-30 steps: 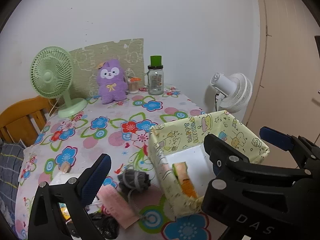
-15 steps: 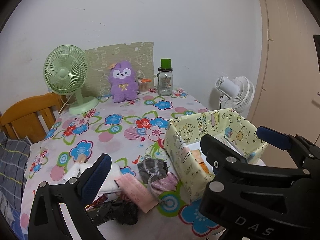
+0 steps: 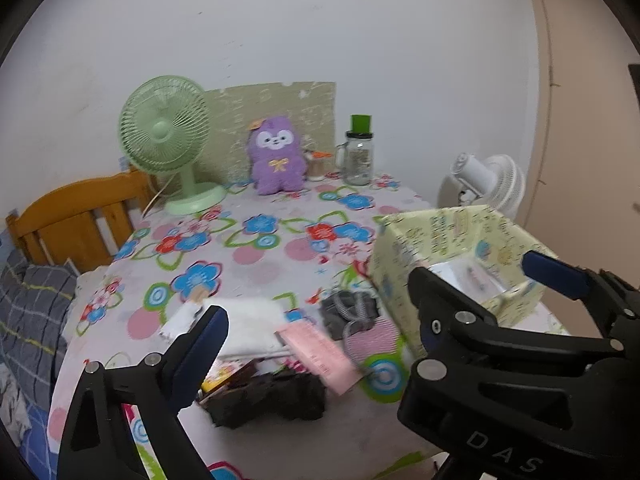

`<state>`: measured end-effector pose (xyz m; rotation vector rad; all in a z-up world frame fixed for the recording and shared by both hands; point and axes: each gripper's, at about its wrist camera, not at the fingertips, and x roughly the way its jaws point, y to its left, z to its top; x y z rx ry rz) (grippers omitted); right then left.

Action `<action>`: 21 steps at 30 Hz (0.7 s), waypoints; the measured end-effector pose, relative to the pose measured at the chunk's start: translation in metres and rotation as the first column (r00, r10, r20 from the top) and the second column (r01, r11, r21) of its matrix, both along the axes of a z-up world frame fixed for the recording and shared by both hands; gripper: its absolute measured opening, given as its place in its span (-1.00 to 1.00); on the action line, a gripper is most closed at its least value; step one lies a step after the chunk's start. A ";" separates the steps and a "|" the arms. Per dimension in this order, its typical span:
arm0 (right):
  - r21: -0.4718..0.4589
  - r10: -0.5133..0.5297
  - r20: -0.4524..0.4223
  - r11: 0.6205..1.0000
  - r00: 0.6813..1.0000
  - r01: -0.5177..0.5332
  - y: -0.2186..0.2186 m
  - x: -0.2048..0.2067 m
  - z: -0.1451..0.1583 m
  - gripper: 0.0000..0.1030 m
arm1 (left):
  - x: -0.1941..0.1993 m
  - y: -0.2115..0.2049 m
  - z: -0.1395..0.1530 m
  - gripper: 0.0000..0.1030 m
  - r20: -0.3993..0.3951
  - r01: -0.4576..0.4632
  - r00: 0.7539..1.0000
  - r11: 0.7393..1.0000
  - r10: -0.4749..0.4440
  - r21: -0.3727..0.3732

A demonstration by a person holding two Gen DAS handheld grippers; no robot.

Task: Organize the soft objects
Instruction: 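Withdraw both tools from the fabric box back toward the pile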

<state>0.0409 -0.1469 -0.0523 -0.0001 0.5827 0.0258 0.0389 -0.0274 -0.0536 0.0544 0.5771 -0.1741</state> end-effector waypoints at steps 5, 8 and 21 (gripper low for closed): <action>0.000 0.035 0.004 0.999 0.999 -0.035 0.015 -0.002 -0.012 0.89 | -0.003 0.015 -0.012 0.90 0.000 -0.010 1.000 1.000 0.010 -0.003; -0.001 0.050 -0.002 0.999 0.999 -0.050 0.023 -0.003 -0.019 0.89 | -0.004 0.022 -0.020 0.90 -0.007 -0.016 1.000 1.000 0.016 -0.006; 0.031 0.123 -0.069 0.992 0.990 -0.122 0.049 0.006 -0.052 0.69 | 0.001 0.048 -0.049 0.88 -0.056 -0.037 0.998 0.999 0.036 -0.020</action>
